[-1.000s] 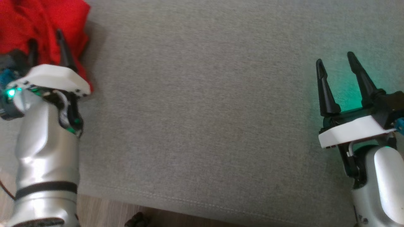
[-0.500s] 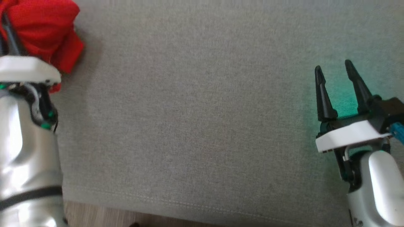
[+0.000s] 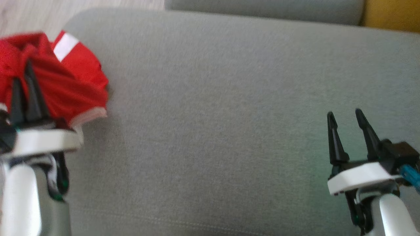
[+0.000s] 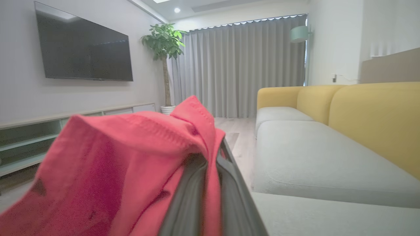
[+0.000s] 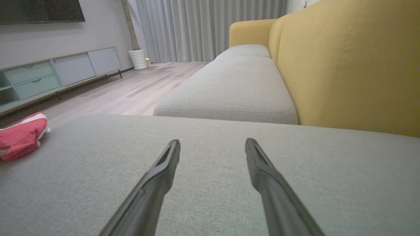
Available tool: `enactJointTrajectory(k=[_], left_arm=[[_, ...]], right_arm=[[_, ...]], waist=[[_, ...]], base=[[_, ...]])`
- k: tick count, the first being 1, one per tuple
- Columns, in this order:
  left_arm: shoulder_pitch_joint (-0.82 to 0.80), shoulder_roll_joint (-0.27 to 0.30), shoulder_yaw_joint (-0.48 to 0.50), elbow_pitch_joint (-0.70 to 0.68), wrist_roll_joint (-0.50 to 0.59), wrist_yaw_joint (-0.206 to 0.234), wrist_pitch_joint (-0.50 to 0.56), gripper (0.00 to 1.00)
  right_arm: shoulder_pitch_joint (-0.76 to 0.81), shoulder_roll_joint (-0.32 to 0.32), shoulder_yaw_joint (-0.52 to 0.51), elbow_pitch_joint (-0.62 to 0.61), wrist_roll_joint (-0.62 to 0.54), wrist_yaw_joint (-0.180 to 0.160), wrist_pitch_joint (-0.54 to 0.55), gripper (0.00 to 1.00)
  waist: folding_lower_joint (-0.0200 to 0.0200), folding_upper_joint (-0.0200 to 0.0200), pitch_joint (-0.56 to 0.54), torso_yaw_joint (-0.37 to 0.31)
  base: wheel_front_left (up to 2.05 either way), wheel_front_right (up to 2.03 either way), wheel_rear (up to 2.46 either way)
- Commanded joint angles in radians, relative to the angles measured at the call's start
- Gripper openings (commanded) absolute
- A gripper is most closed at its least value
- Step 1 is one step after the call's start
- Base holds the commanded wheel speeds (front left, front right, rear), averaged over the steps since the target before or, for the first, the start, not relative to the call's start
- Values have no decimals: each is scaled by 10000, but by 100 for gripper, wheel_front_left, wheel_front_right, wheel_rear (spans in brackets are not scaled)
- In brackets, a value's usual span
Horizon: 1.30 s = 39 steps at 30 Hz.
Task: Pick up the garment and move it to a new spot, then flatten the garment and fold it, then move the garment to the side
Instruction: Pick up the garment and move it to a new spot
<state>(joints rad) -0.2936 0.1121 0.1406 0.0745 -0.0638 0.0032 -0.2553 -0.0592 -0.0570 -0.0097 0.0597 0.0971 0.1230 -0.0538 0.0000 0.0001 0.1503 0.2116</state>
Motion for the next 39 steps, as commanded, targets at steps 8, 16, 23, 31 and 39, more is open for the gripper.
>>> enactJointTrajectory(k=[8,16,23,31,39], left_arm=[[1304,-185,-870,-2654,209,-250,821,0],[1040,-503,-2766,-2300,-152,-657,1229,0],[-459,-584,-4571,-390,-128,-1007,1309,0],[-2152,-613,-6463,2461,-237,-1223,1609,0],[-2550,-616,-7517,3795,-941,-1264,1651,100]], right_arm=[[421,63,26,-961,365,77,199,100],[71,66,244,-1421,600,77,246,100],[-480,67,592,-1333,994,77,-106,100],[-801,67,883,-657,1658,77,-788,100],[-931,68,949,-117,1767,77,-1122,100]], waist=[[0,-1,-634,-912],[0,-1,172,-2411],[0,-1,1182,-4185],[0,-1,2037,-5709],[0,-1,1905,-5568]], base=[[0,0,0],[0,0,0],[0,0,0],[0,0,0],[0,0,0]])
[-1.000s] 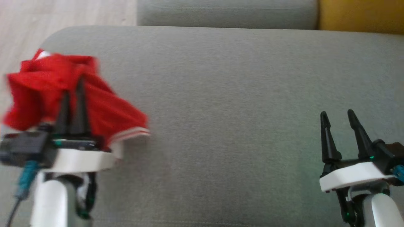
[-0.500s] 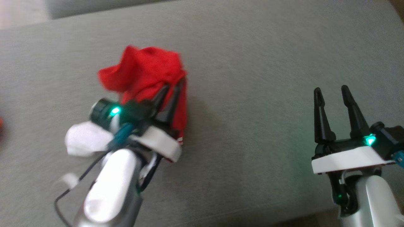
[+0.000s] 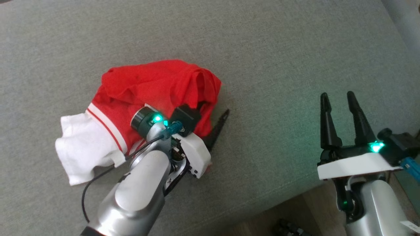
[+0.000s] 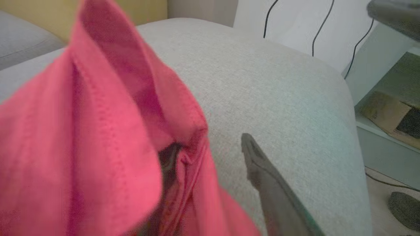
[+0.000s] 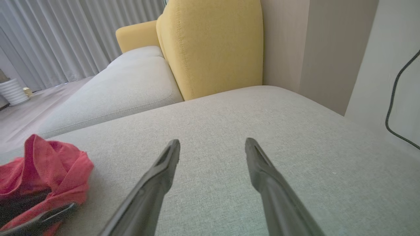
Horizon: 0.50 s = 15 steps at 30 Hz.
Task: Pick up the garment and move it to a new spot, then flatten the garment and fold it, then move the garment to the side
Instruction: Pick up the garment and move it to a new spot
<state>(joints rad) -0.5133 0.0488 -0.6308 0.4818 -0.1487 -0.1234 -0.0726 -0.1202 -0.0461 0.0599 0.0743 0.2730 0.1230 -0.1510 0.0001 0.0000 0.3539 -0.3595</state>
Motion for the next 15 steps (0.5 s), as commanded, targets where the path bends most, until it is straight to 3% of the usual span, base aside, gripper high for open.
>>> enactJointTrajectory(k=[1,10,15], left_arm=[[-313,16,151,-257,-160,55,-305,100],[539,31,370,-830,-652,824,-1259,100],[1344,338,1271,-1844,-1000,1715,-1638,100]], right_arm=[[-339,-42,255,-232,-35,77,-164,100],[-273,-42,136,-208,-426,77,81,100],[-81,-41,4,-343,-696,77,364,100]], waist=[[-1,0,-206,240],[-1,0,-972,1352],[-1,0,-1415,2092]], base=[[0,0,0],[0,0,0],[0,0,0]])
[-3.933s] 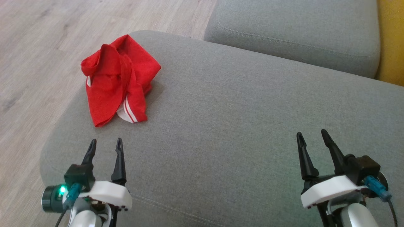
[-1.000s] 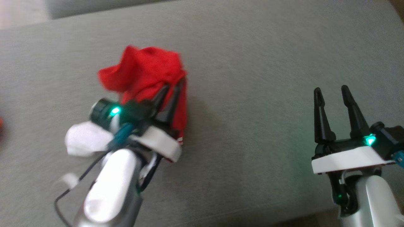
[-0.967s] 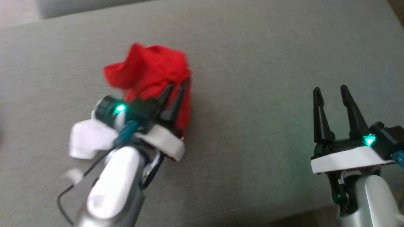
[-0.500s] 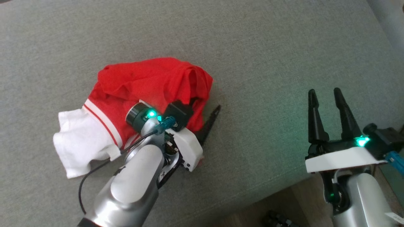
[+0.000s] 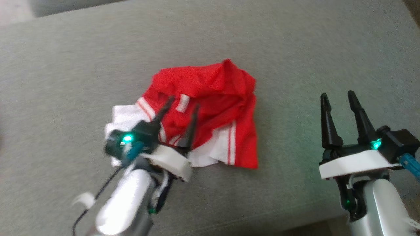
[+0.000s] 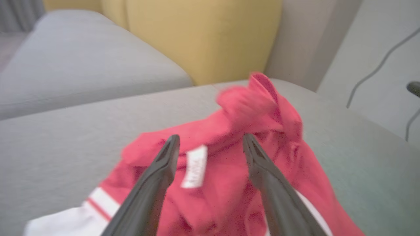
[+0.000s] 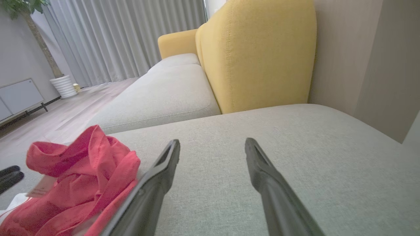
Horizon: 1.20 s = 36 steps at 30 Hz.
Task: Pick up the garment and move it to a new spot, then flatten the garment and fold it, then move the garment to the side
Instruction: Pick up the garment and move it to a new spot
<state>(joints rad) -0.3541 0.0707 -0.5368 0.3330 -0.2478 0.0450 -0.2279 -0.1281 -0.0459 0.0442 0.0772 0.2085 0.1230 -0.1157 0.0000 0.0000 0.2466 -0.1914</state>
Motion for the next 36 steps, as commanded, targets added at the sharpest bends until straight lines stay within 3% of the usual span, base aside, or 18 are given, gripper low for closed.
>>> enactJointTrajectory(k=[1,7,13,25,36], left_arm=[[-87,193,525,-562,-66,199,-135,100],[726,746,1868,-1442,-276,1257,-291,100],[1297,1321,2714,-1866,-153,1719,-331,100],[2551,1564,2824,-2321,-293,1430,-337,100],[3256,1601,2644,-2454,-372,1496,-273,100]], right_arm=[[42,-43,109,-407,-109,77,69,100],[255,-43,-62,-567,-474,77,397,100],[416,-43,-134,-633,-664,77,655,100],[1076,-43,-115,-713,-797,77,970,100],[1661,-43,-73,-901,-829,77,1265,100]], waist=[[0,0,-419,571],[0,0,-768,1290],[0,0,-1020,1810],[0,0,-1779,1915],[0,0,-2395,1833]], base=[[0,0,0],[0,0,0],[0,0,0],[0,0,0],[0,0,0]])
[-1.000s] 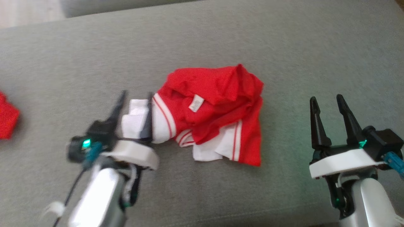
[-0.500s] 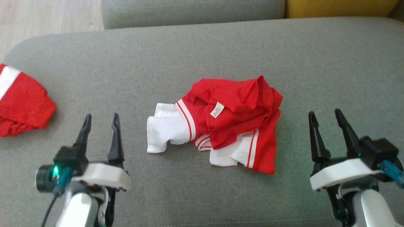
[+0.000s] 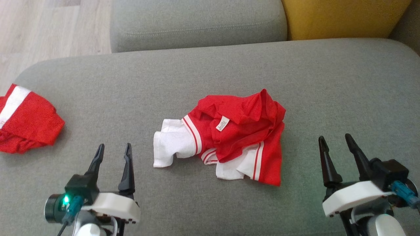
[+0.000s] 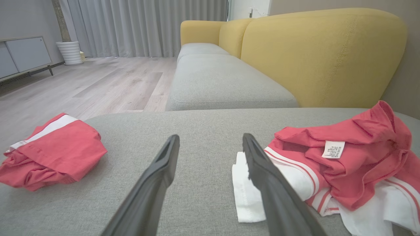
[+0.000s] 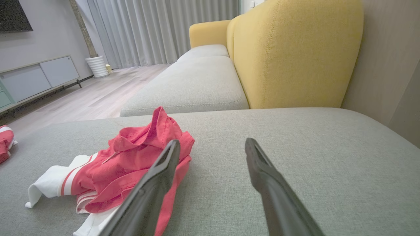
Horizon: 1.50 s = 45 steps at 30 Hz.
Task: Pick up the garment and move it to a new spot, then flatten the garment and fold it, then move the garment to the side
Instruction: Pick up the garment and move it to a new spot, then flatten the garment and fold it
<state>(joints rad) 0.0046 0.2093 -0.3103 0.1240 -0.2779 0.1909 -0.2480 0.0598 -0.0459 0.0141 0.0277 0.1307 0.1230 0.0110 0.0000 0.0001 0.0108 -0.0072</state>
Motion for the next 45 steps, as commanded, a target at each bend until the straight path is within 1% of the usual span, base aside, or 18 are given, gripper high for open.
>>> enactJointTrajectory(k=[1,26,32,35,38,43,45], left_arm=[[-288,214,382,-378,-88,55,-61,100],[-215,252,213,-477,-204,228,14,100],[-470,185,87,-457,-168,212,-3,100],[-731,125,-11,-442,-129,145,-18,100],[-1019,23,-143,-393,-74,53,-42,100],[-1404,-154,-266,-206,37,-6,-87,100],[-1468,-191,-268,-177,43,-19,-96,100]], right_arm=[[-180,-43,221,-434,-38,77,13,100],[-101,-43,204,-649,-56,77,214,100],[-270,-43,264,-528,-138,77,291,100],[-684,-43,572,-316,-352,77,390,100],[-1228,-136,1097,44,-535,77,527,100],[-2262,-610,2096,780,-709,77,724,100],[-2472,-685,2236,937,-743,77,769,100]], waist=[[0,-1,-70,-8],[0,-1,-124,27],[0,-1,93,279],[0,-1,346,515],[0,-1,641,822],[0,-1,1109,1235],[0,-1,1203,1296]], base=[[0,0,0],[0,0,0],[0,0,0],[0,0,0],[0,0,0],[0,0,0],[0,0,0]])
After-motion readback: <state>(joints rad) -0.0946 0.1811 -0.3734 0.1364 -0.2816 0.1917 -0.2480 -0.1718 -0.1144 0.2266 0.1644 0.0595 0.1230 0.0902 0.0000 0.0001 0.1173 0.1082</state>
